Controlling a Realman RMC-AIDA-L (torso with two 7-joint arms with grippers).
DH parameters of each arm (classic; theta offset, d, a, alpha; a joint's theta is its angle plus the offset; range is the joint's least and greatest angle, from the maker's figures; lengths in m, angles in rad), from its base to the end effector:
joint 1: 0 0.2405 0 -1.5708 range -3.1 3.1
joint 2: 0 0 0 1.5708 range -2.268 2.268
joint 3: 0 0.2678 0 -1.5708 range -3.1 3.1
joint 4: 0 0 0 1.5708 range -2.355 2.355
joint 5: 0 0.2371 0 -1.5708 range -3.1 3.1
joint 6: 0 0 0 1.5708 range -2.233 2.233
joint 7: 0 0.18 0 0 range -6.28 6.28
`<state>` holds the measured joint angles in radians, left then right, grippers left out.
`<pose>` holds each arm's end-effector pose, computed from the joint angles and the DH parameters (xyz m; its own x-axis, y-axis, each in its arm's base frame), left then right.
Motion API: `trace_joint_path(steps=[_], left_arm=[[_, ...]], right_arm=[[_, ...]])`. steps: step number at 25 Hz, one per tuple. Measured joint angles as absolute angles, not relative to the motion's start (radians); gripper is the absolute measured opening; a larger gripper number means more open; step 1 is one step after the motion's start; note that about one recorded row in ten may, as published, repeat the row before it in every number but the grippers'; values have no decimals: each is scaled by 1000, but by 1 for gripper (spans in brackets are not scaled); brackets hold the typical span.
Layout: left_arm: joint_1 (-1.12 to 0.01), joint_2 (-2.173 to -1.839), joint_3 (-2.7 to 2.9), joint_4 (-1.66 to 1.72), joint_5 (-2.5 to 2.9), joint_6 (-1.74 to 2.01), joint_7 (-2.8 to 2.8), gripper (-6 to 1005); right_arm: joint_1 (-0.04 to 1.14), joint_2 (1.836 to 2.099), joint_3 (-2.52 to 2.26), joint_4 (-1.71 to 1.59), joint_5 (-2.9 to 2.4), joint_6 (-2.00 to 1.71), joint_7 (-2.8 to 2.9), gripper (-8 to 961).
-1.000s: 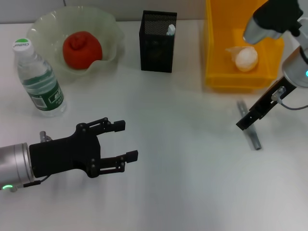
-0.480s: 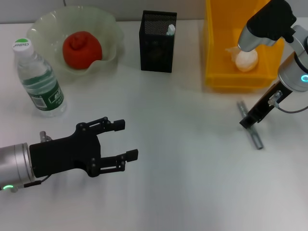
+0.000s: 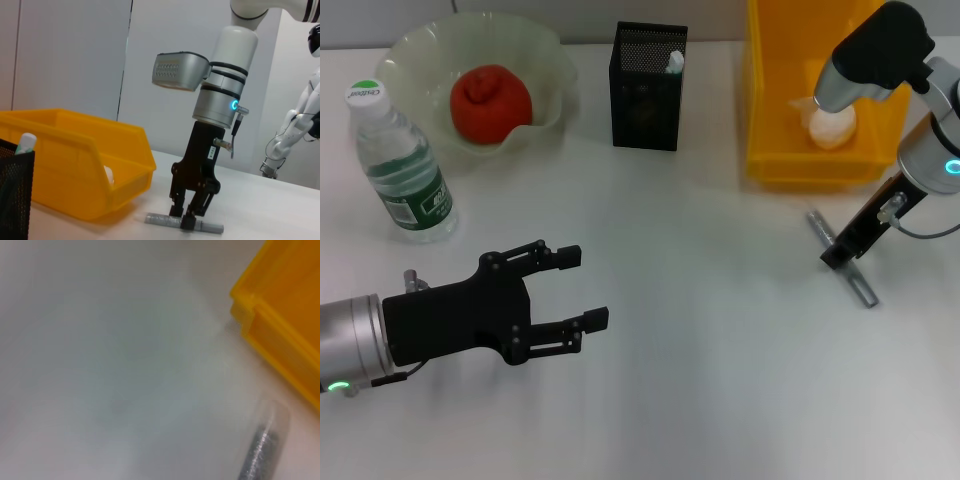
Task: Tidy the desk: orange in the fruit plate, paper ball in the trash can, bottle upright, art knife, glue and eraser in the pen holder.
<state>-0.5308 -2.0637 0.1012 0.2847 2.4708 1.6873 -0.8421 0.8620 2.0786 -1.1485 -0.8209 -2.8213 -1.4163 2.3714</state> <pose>-0.3043 0.2982 -0.0775 0.7737 0.2017 0.6006 0.3446 -0.9295 -0.1317 0.2474 0.4340 -0.0540 0.6518 -0.6708 0.3538 -0.5117 -0.7333 -0.4476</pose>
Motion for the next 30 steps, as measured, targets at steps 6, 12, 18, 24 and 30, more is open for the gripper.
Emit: trace_joint_path(steps=[6, 12, 18, 24, 30], left_arm=[[-532, -2065, 101, 285, 2469, 1687, -842, 816], [-532, -2065, 101, 285, 2468, 1688, -842, 816], [-530, -2065, 101, 285, 2468, 1689, -842, 816], [-529, -2063, 101, 285, 2468, 1689, -842, 816], [-529, -2062, 100, 285, 2467, 1690, -843, 815]], right_arm=[[862, 2079, -1155, -812, -2821, -1407, 2371, 276], [857, 2079, -1155, -830, -2814, -1411, 2369, 184], [855, 2080, -1155, -839, -2793, -1422, 2341, 147], [810, 2081, -1154, -926, -2660, -1485, 2248, 125], [653, 2082, -1149, -1085, -2348, -1513, 2017, 122]])
